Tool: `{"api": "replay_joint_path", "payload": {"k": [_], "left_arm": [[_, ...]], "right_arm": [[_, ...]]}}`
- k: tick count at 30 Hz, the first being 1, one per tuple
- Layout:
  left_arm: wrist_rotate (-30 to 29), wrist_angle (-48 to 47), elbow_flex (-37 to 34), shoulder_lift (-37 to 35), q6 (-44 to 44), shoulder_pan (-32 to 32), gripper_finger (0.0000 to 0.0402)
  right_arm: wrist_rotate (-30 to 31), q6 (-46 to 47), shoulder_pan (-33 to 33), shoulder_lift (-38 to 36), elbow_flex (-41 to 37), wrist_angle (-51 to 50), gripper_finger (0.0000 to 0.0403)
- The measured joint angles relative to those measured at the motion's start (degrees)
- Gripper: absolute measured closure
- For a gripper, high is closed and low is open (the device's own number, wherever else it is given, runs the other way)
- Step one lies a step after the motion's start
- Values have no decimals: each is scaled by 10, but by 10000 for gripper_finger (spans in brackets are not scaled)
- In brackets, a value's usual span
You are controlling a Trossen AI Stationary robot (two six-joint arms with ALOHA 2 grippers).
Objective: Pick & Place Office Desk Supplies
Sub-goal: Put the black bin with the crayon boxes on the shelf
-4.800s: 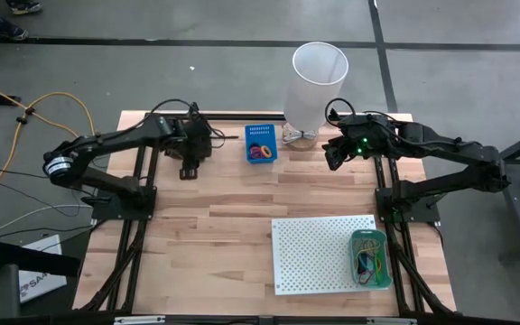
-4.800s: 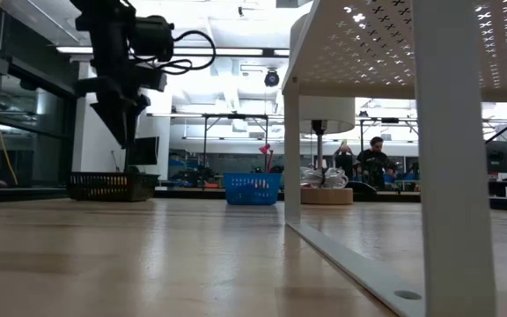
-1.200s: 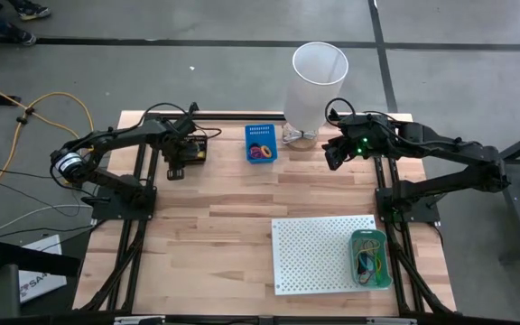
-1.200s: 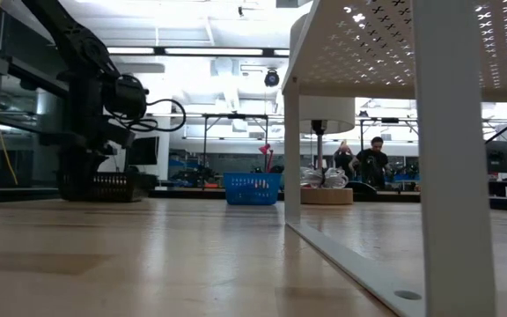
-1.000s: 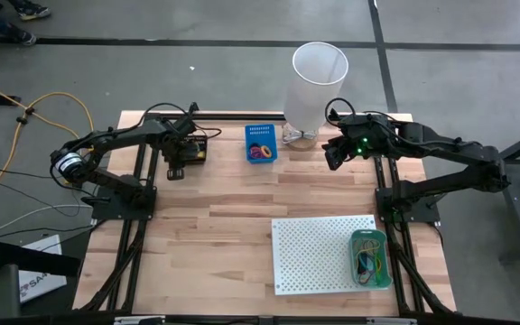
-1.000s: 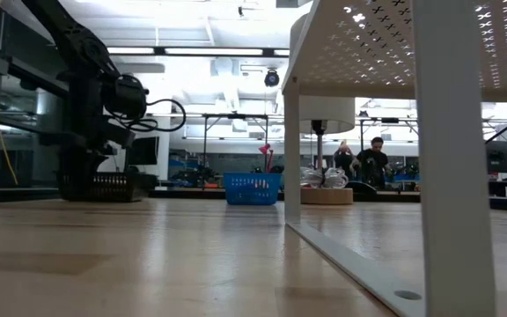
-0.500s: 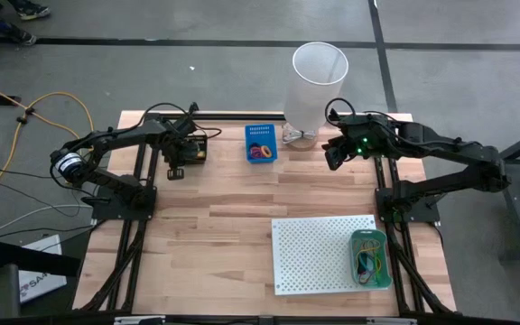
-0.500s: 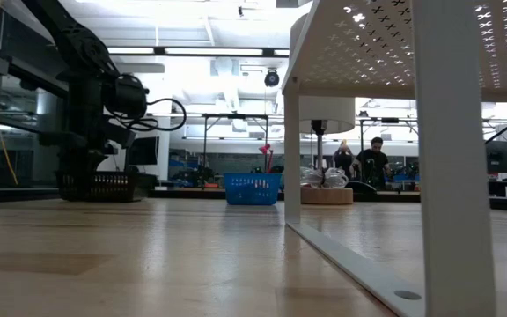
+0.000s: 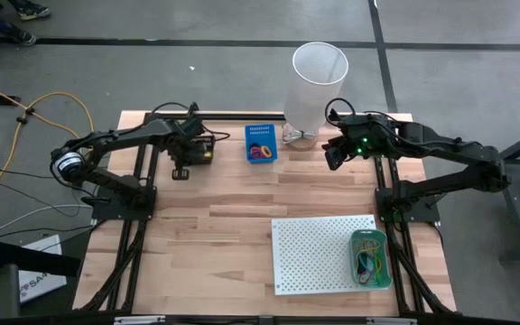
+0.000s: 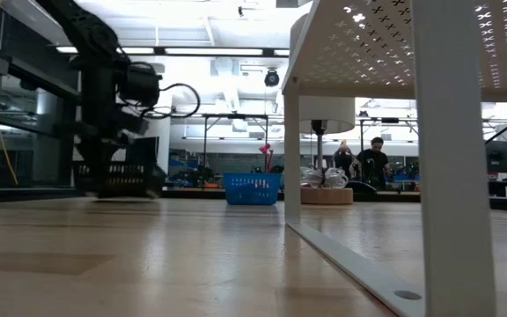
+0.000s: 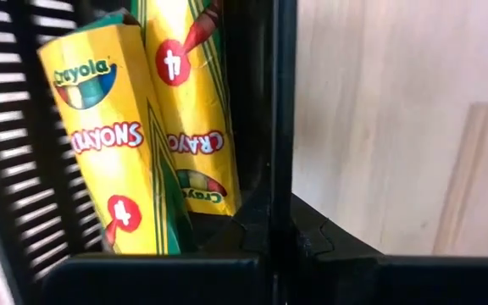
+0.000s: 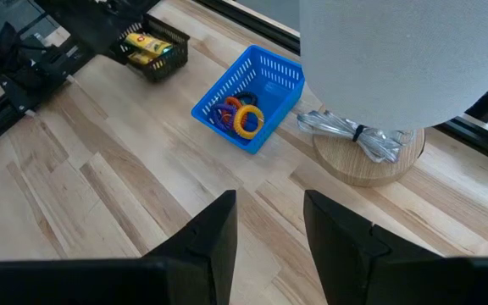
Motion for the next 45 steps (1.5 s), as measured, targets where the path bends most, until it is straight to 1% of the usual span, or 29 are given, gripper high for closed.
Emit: {"api": "replay_joint_path", "payload": {"k": [3, 9, 14, 21, 26, 36, 38, 42, 45], "left_arm": [[-7, -21, 30, 0, -12, -17, 401], [-44, -76, 97, 0, -50, -60, 401], [-64, -106, 146, 0, -68, -101, 401], [-67, -128, 210, 0, -89, -157, 401], [-68, -130, 226, 0, -90, -198, 401], [-69, -129, 226, 0, -105, -301, 401], [-69, -122, 226, 0, -105, -325, 401], [-90, -92, 226, 0, -103, -373, 401], [-94, -70, 231, 0, -92, -399, 401]], "right_arm": [[0, 0, 0, 0, 0, 0, 277], [0, 0, 0, 0, 0, 0, 277], [0, 0, 0, 0, 0, 0, 277], [0, 0, 0, 0, 0, 0, 277], [0, 0, 0, 0, 0, 0, 277], [0, 0, 0, 0, 0, 0, 277], [0, 0, 0, 0, 0, 0, 277], [0, 0, 0, 0, 0, 0, 277], [0, 0, 0, 0, 0, 0, 277]]}}
